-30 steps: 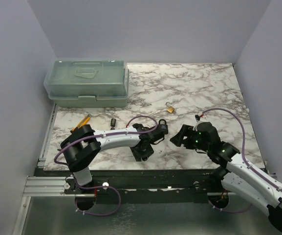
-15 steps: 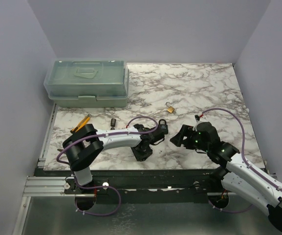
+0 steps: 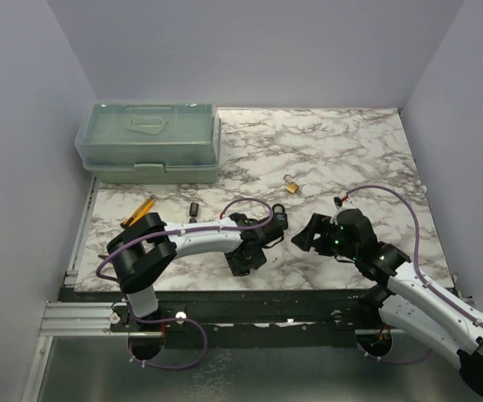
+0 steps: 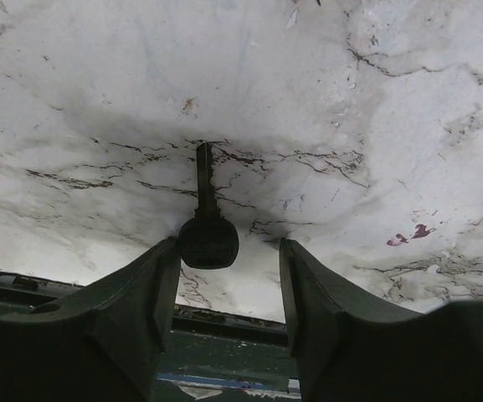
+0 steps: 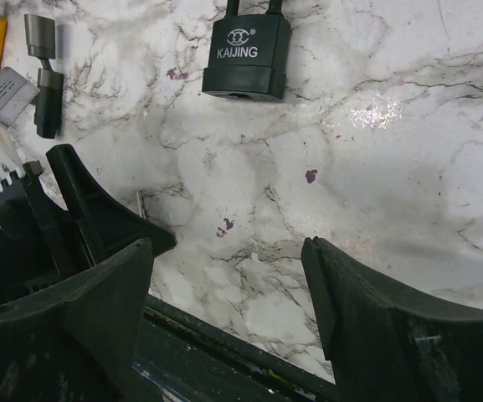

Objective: Unlock with the key

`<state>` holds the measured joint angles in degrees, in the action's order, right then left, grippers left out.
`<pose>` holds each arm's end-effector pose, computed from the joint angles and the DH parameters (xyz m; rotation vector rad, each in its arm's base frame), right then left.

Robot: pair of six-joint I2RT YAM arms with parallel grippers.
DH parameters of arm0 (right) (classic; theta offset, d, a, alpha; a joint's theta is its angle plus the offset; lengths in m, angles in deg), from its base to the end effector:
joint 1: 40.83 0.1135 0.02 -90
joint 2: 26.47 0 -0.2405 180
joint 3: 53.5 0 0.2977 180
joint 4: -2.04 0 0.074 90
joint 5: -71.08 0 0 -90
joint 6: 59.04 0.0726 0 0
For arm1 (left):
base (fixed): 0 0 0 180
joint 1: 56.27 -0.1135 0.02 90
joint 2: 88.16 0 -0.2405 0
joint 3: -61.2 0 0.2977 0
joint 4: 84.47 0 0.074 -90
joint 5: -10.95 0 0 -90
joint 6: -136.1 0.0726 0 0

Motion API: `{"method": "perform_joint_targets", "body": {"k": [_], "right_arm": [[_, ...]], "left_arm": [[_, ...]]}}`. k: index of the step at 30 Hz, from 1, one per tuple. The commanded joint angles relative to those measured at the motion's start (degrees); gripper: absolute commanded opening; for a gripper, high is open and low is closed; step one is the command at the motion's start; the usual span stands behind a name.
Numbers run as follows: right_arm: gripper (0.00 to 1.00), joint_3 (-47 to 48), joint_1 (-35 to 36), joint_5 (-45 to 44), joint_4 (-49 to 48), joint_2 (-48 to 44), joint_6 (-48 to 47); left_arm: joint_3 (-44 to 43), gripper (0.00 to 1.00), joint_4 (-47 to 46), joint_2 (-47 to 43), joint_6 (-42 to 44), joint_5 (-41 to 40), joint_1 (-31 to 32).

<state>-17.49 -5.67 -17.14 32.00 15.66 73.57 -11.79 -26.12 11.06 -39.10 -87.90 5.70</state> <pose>0.2081 0.1493 0.1568 0.1321 2.3113 0.7672 0.1693 -0.2943 0.0742 -0.6078 2.9031 -0.0698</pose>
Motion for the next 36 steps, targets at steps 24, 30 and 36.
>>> {"method": "perform_joint_targets", "body": {"k": [24, 30, 36], "right_arm": [[0.79, 0.07, 0.25, -0.79, 1.40, 0.70, 1.07], [0.79, 0.03, 0.25, -0.79, 1.10, 1.09, 1.08], [0.79, -0.12, 0.26, -0.88, 1.09, 0.86, 1.07]], "left_arm": [[1.45, 0.48, 4.17, -0.34, 1.55, -8.56, 0.05], [1.77, 0.44, 1.19, 0.46, 2.17, -5.73, 0.10], [1.38, 0.33, -0.95, 2.15, 3.16, -4.36, 0.49]]}}
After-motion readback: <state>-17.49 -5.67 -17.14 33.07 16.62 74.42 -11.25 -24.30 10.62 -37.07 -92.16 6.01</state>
